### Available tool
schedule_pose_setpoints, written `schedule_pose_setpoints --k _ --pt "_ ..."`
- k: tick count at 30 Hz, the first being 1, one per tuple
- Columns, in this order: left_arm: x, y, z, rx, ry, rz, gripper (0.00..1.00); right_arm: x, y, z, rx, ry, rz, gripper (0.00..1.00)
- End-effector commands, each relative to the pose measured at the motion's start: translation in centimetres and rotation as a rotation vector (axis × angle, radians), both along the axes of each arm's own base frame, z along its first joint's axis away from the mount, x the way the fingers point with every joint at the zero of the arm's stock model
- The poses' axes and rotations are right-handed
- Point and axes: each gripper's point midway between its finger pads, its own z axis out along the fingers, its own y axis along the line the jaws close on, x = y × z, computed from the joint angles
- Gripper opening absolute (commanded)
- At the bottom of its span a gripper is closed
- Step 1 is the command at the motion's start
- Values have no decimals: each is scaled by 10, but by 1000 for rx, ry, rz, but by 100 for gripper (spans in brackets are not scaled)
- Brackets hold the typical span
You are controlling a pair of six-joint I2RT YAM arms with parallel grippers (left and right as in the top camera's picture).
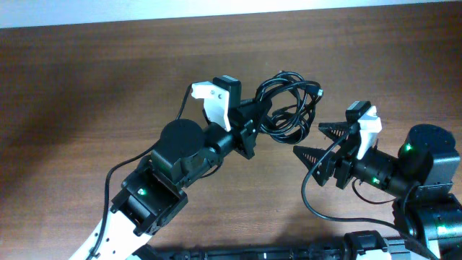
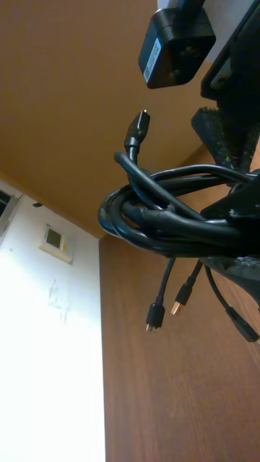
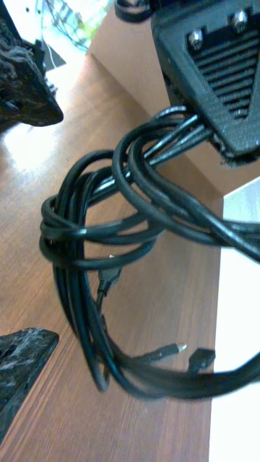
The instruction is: Untangle cables
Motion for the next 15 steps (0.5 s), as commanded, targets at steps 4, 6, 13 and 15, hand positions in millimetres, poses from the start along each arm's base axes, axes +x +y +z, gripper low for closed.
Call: schedule_pose_setpoints --k 4,6,13,15 --pt "-24 -12 26 -75 -45 -149 0 -6 4 7 17 -25 43 82" --pt "-27 -13 27 -79 -48 -170 0 -6 4 8 17 -26 43 77" --pt "-26 -19 24 -75 -41 -192 0 -11 11 16 45 -54 99 24" --pt "-26 -19 24 -75 -41 -192 0 -11 11 16 45 -54 99 12"
